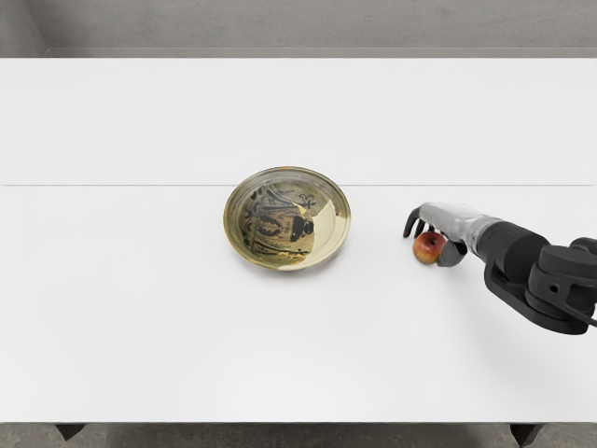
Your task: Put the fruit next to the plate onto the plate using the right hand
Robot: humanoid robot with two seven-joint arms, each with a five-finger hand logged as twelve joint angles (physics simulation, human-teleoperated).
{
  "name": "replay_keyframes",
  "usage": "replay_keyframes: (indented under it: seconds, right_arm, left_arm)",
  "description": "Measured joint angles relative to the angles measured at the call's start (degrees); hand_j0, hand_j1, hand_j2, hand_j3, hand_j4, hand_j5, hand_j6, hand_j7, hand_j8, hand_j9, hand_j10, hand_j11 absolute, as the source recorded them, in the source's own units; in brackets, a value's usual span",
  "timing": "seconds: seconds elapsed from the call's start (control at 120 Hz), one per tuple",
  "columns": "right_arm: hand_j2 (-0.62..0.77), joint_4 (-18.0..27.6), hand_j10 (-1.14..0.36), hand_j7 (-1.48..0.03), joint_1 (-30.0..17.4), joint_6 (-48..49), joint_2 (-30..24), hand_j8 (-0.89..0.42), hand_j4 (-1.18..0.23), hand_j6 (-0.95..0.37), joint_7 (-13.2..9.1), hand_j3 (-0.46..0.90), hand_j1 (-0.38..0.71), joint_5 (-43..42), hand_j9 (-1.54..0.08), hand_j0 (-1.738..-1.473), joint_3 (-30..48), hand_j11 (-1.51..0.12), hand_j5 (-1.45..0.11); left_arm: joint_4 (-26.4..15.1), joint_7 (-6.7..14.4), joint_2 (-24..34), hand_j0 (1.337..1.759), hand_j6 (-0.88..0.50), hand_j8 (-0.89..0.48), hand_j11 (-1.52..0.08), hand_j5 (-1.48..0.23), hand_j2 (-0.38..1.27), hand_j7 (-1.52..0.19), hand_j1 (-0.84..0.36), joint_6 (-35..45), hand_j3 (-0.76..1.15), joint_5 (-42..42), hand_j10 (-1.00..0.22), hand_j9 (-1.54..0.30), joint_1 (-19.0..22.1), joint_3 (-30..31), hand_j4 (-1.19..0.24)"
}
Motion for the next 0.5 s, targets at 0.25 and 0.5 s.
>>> replay_keyframes:
  seconds: [0.25,0.5]
  right_arm:
    - [0.03,0.0,-0.58,-0.75,-0.1,0.2,0.0,-0.44,-0.59,-0.43,0.0,0.0,0.28,0.0,-0.75,-1.653,0.0,-0.75,-0.75]
    - [0.16,0.0,-0.7,-0.9,-0.1,0.3,0.1,-0.42,-0.71,-0.43,0.0,0.0,0.3,0.0,-0.91,-1.649,0.0,-0.9,-0.9]
  left_arm:
    - [0.0,0.0,0.0,1.658,0.0,0.0,0.0,0.0,0.0,0.0,0.35,0.0,0.0,0.0,0.0,0.0,0.0,0.0,0.0]
    - [0.0,0.0,0.0,1.658,0.0,0.0,0.0,0.0,0.0,0.0,0.35,0.0,0.0,0.0,0.0,0.0,0.0,0.0,0.0]
